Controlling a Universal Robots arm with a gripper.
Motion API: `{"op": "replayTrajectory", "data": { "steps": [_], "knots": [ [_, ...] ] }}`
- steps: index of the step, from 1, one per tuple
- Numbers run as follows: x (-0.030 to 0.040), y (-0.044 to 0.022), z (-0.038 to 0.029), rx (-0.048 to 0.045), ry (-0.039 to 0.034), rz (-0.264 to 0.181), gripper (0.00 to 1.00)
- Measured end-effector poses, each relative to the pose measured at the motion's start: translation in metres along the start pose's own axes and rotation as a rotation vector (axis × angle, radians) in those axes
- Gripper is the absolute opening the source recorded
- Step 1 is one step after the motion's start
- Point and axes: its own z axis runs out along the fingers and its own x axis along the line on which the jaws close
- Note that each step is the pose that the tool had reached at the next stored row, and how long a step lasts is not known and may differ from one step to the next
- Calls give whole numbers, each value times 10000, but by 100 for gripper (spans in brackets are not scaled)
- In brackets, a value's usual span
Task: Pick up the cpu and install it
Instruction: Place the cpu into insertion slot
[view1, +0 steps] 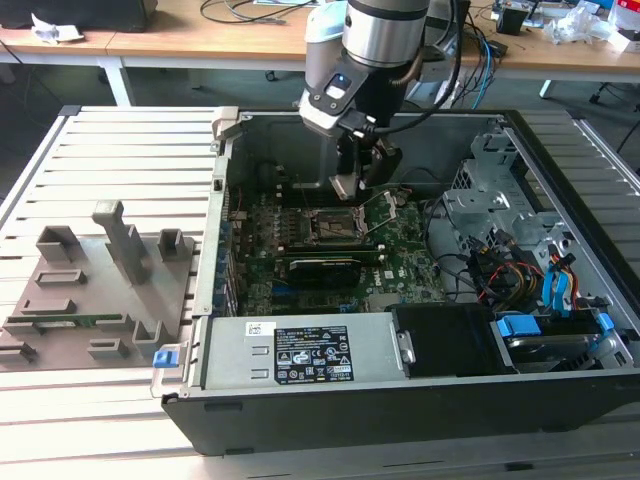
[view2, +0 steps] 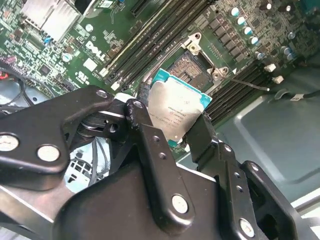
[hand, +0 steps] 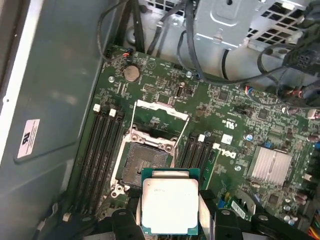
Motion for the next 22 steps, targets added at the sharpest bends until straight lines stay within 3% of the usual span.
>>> {"op": "replayTrajectory", "data": {
  "steps": [4,15,22],
  "knots": [
    [0,0,1,4,32,997,55],
    [0,0,4,9,96,2923,55],
    [0,0,4,11,116,3652,55]
  ]
}}
